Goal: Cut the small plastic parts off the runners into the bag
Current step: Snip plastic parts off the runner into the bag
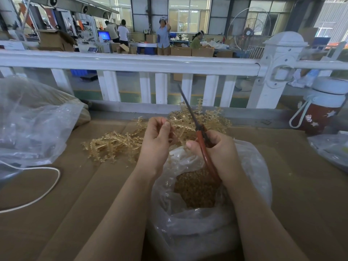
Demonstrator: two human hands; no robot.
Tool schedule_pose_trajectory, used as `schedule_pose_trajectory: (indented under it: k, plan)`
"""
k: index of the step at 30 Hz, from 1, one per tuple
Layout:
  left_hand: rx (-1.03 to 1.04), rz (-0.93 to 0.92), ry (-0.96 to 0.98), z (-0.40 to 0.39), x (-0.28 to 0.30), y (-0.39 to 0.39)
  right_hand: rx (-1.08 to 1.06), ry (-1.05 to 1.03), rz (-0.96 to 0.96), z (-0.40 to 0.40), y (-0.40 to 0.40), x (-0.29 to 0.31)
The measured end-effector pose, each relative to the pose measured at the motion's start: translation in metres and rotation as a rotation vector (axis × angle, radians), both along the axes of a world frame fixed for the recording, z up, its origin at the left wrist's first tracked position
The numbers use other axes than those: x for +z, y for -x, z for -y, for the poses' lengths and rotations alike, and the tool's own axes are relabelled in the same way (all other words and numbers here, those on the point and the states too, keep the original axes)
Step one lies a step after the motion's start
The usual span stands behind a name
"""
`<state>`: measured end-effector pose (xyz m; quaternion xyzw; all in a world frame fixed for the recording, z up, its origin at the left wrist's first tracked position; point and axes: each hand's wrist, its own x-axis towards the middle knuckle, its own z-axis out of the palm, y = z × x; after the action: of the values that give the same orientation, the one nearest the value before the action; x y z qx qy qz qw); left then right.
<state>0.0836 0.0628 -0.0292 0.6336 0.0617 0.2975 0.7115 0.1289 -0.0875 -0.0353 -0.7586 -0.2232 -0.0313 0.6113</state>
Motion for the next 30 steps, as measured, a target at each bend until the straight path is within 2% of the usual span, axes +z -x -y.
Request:
schedule_pose_trajectory:
  k: [9,16,20,23,26,30]
  plan:
    - [-0.046,-0.014,-0.027,0.008,0.001,0.001,0.063,-0.019,-0.082,-0.001,0.003,0.004]
    - [-0.122,-0.007,-0.021,0.01,0.001,0.002,0.112,-0.12,-0.112,0.003,0.003,0.004]
    - [-0.233,-0.024,0.199,0.005,0.005,0.003,0.128,-0.248,-0.13,0.006,0.001,0.003]
    - [-0.314,-0.15,0.299,-0.004,0.007,0.005,0.141,-0.358,-0.164,0.009,-0.003,0.002]
    - [-0.405,-0.23,0.272,-0.015,0.008,0.01,0.163,-0.448,-0.194,0.012,-0.006,0.001]
    - [-0.607,-0.297,0.106,-0.021,0.008,0.016,0.178,-0.48,-0.177,0.013,-0.006,0.001]
